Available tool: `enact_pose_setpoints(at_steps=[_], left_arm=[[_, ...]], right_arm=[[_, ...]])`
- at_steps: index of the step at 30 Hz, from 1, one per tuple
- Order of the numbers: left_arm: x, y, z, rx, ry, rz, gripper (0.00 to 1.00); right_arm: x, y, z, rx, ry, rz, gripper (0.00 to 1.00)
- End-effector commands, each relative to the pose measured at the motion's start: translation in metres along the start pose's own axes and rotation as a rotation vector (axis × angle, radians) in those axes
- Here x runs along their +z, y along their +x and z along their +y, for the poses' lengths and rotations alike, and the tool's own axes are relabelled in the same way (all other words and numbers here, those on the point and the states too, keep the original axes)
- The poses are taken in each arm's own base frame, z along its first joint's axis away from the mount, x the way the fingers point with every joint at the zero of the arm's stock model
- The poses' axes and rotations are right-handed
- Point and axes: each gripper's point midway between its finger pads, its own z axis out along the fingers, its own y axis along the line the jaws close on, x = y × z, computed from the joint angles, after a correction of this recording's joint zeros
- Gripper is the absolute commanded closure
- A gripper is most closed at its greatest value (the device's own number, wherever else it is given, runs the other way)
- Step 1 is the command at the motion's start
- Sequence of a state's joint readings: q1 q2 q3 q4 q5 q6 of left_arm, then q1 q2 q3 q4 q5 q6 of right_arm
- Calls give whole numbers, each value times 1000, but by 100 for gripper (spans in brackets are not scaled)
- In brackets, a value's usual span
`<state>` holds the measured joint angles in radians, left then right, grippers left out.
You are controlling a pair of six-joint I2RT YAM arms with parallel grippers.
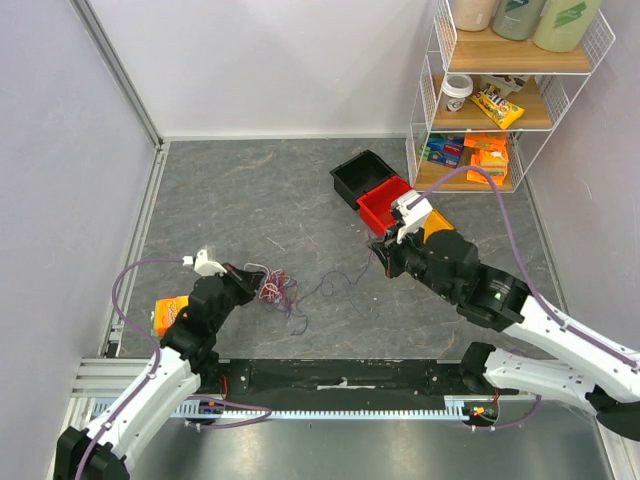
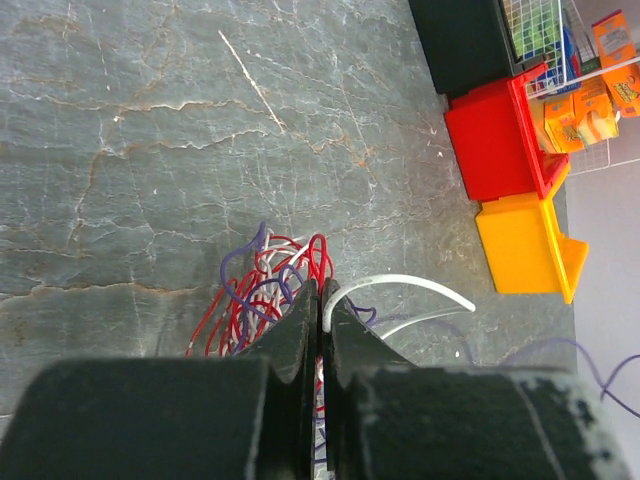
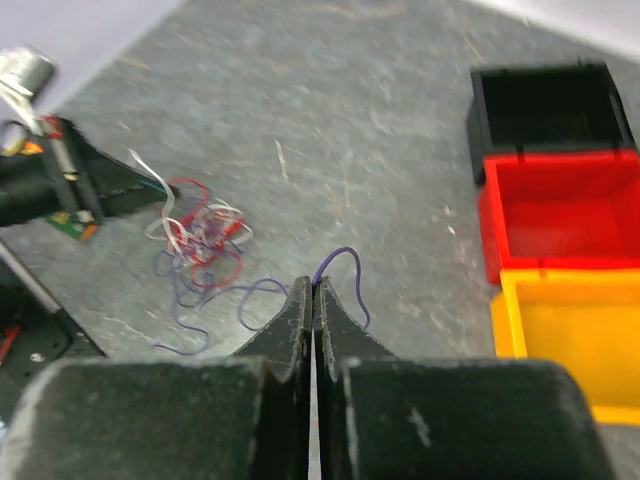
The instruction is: Untangle the cables
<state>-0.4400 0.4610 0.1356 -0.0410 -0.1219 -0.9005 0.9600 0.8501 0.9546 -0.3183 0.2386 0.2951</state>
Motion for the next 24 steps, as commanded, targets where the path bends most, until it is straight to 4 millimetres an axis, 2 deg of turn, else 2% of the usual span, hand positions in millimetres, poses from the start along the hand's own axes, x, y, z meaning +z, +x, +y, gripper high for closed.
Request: enact_pose_setpoints(at_steps=[1,7,12,18,21,24], left_arm=[[3,0,0,-8,29,-30,98],[2,-1,-2,-5,53,-39,98],[2,1,0,-10,55,-36,98],[1,1,-2,-8,68,-39,98],[1,2,-1,-8,71,-38,98],[1,1,-2,-8,75,-43,98]], right_arm=[[3,-6,-21,65,141,-32,100],[-3,-71,-63,3,423,-127,100],[-5,-105,-100,-20,577,-143,100],[-31,-149,-132,0,689,-237,100],[-30,-148,-148,-14,744,-225,100],[-18,-125,-163,-33,782,-174,100]])
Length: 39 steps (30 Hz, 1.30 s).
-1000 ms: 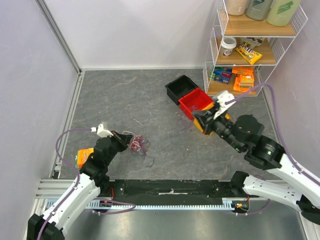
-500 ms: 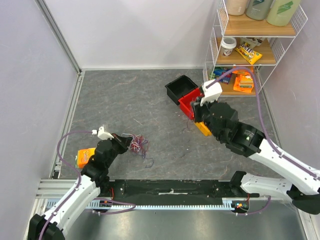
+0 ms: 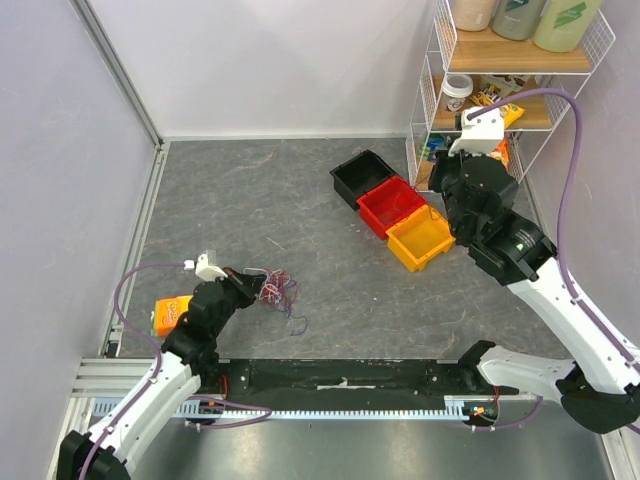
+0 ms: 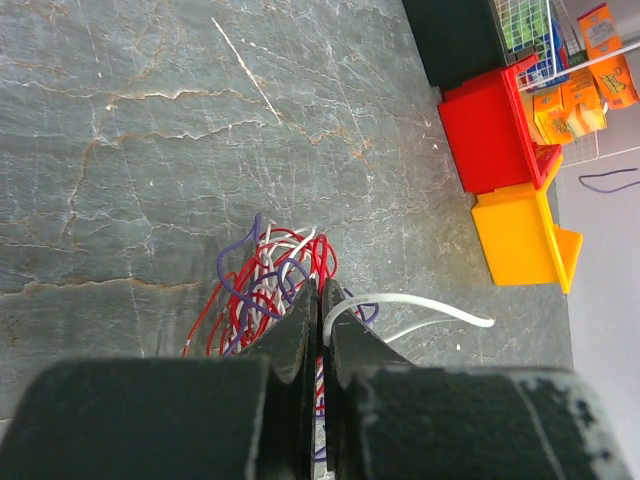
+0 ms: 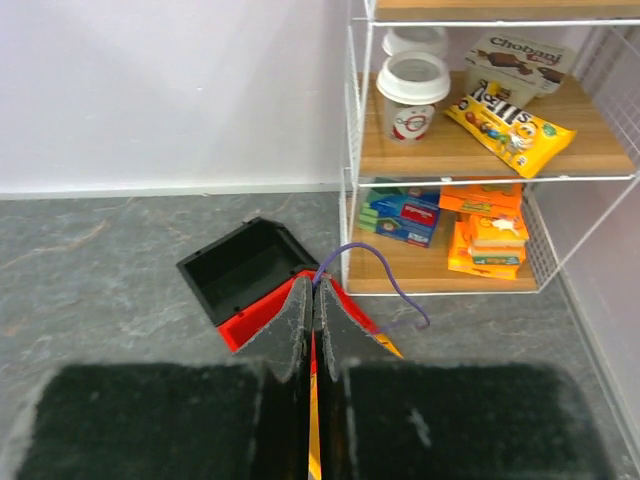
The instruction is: Untangle the cables
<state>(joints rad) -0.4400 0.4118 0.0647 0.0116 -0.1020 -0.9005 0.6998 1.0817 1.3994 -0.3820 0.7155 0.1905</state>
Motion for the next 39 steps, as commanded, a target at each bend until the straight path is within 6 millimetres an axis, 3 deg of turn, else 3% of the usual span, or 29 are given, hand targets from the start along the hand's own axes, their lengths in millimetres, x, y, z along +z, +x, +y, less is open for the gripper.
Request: enact_pose_setpoints(at_steps=[1,4,6,10,15,20,26,35,37,39], left_arm=[[0,-8,-8,-5,40,-40,98],[-1,-9,-9,-7,50,-49,98],[-1,-8,-8,-8,53,-50,98],[-1,-8,-9,-8,57,-52,98],[-1,-8,-9,-5,55,-46,98],[-1,-9,-9,-7,58,-51,98],[-2,-9,-10,-10,66,-59,98],[-2,-8,-9,-9,60,-54,98],[-2,-8,-10,-7,62,-52,98],[-2,-8,-9,-6,61,-51,98]], right_arm=[[21,27,-11,-70,73,42,100],[32,60,-17,-101,105,107,100],[32,71,-24,-106,131,124,100],[32,79,-40,-95,172,125,100],[43,98,-43,-63,151,159,100],[54,154,-25,32,78,260,100],[46,220,-2,199,-1,388,100],[43,278,-47,106,223,462,100],[48,292,-50,55,246,495,100],[53,308,-40,10,198,555,100]])
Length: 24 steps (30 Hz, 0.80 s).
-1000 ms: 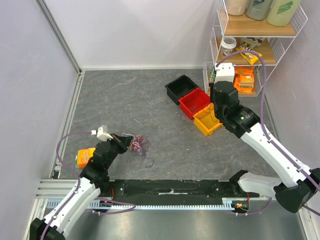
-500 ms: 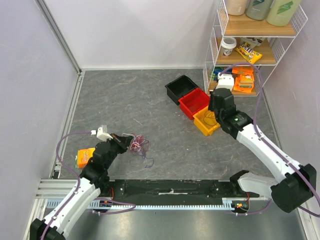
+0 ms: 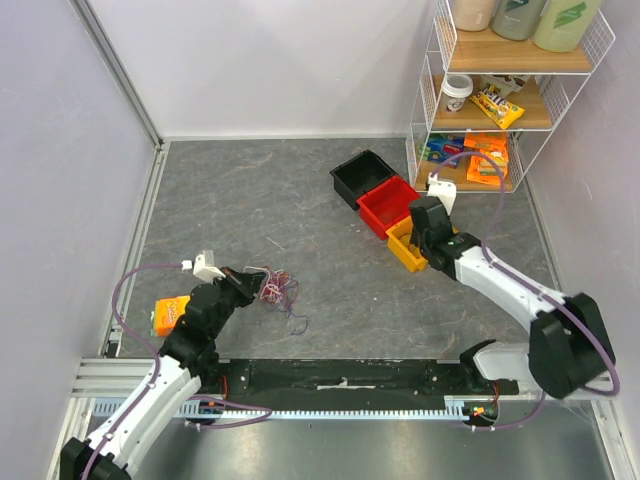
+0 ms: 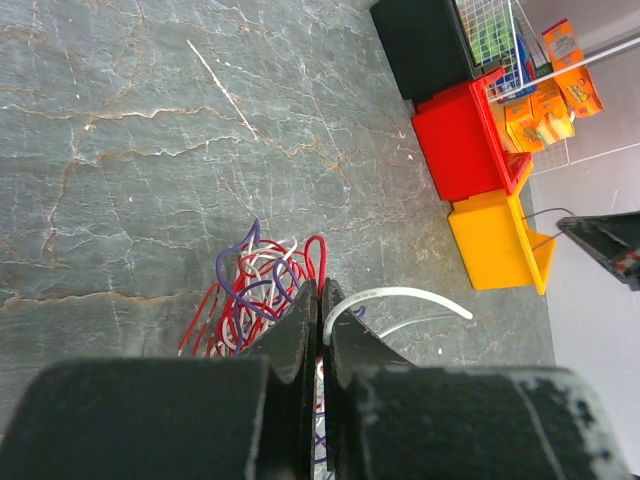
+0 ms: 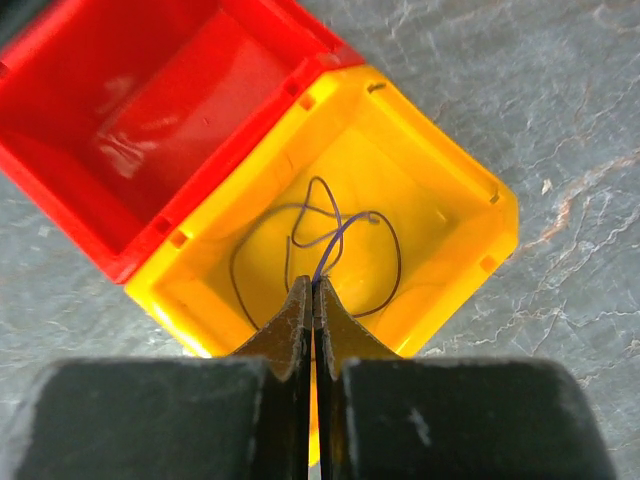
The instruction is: Untangle the cables
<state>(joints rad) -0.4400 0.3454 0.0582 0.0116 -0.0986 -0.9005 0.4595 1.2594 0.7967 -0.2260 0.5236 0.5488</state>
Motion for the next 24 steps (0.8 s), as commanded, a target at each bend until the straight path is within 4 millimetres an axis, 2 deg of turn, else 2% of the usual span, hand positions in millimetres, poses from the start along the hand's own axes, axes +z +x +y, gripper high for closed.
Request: enact_pose_setpoints(at_steps=[1,3,5,9,14,15,17,18,20,21,22,24], left_arm=[[2,0,0,3,15,-13,98],[2,0,-1,4,18,-13,98],[2,-1,0,2,17,-17,98],[1,-2,0,-4,23,-25,98],[1,-2,0,-2,21,-24,98],[1,-1,-1,-2,21,-22,98],[1,0,-1,1,20,-15,98],[1,0,-1,1,23,-14,98],[2,0,-2,2,25,-12,98],[2,1,-2,2,26,-10,98],[2,0,-2,2,26,-10,98],[3,0,-2,2,24,-8,98]], right_arm=[[24,13,11,-70,1,53,100],[32,26,20,-97,-32,116,100],[33,32,21,-110,-32,146,100],[24,16,13,-147,-7,114,94],[2,-11,13,-185,-34,97,64],[-3,-15,12,-190,-37,88,55],[-14,-23,12,-192,-45,57,42],[-20,-25,15,-196,-60,48,39],[-31,-29,28,-215,-103,33,34],[-40,-26,45,-242,-153,27,33],[-49,-23,65,-275,-214,18,32],[-75,1,125,-348,-429,33,29]])
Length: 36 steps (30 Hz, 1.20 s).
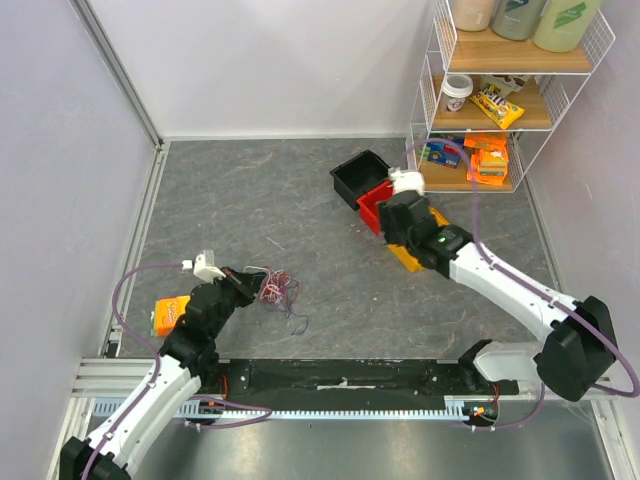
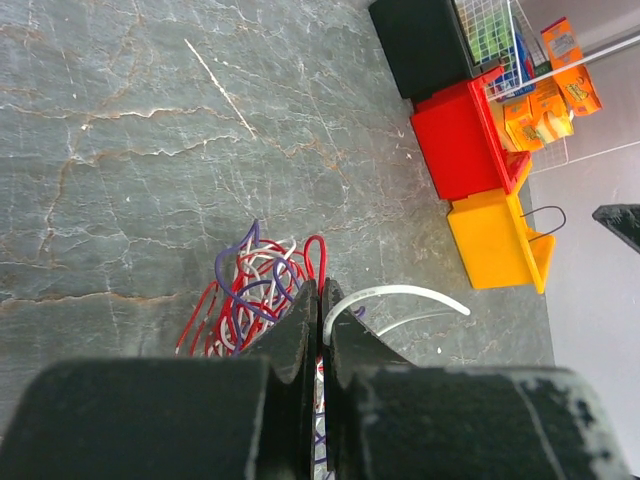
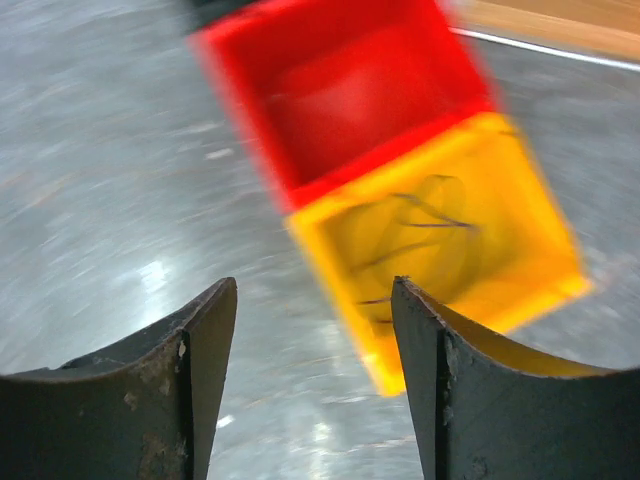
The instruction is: Untangle the cables
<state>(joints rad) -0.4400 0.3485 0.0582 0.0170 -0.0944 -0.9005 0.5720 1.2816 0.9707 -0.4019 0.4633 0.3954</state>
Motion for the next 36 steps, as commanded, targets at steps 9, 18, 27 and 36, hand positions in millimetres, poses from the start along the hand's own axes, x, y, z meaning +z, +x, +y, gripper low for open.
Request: enact_pose_setpoints(at_steps=[9,18,27,36], left_arm=[[2,1,-3,9,28,-2,98],[2,2,-6,17,48,0,89],[1,2,-6,16,58,-4,42],[4,6,-3,15,27,25,35]], right_arm=[[-92,93,280,-184,-1007,25,25],[-46,136,294,-105,-897,135,36],[-42,137,287,-91,-848,128,91],[-59,125,266,-127,-832,106,62]])
